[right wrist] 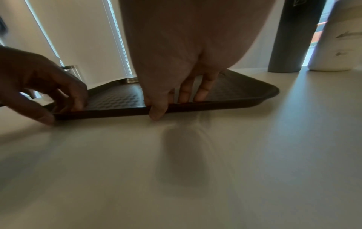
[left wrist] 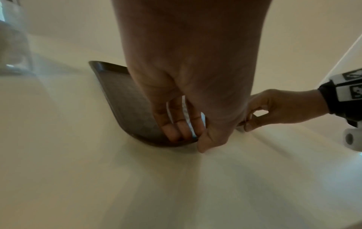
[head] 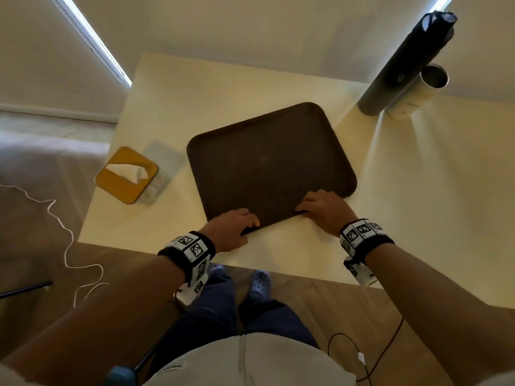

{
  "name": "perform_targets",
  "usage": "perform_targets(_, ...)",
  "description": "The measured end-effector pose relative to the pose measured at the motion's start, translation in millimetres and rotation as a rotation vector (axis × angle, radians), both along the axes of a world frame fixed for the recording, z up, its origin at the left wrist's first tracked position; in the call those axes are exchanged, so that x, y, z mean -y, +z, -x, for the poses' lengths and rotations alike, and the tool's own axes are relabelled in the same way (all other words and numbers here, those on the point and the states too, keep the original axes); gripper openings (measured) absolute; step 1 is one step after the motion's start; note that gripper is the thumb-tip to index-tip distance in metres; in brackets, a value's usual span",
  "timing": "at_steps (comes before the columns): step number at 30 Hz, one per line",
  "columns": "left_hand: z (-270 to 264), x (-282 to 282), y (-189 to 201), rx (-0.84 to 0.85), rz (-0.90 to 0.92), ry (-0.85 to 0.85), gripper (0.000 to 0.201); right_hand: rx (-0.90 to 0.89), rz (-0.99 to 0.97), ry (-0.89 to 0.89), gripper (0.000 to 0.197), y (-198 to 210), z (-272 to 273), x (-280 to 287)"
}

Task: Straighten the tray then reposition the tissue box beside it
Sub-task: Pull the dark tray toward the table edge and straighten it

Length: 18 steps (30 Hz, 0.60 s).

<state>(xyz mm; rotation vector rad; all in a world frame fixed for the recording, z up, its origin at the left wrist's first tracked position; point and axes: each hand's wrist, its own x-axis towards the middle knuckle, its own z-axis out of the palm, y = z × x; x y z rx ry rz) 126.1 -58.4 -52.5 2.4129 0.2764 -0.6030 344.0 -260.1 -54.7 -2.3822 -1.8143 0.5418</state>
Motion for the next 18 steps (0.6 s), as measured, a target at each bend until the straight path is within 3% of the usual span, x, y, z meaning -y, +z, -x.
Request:
perform_targets(9,-4,-83,-8,0.136,-0.151,0.178,0.037,-0.033,-0.040,-0.182,0.023,-6,18,-71)
perform_targets(18,-49,-143,-10,0.244,-0.199,0.159,0.028,-0.018,-0.055,-0.438,0.022,-9,15,-128)
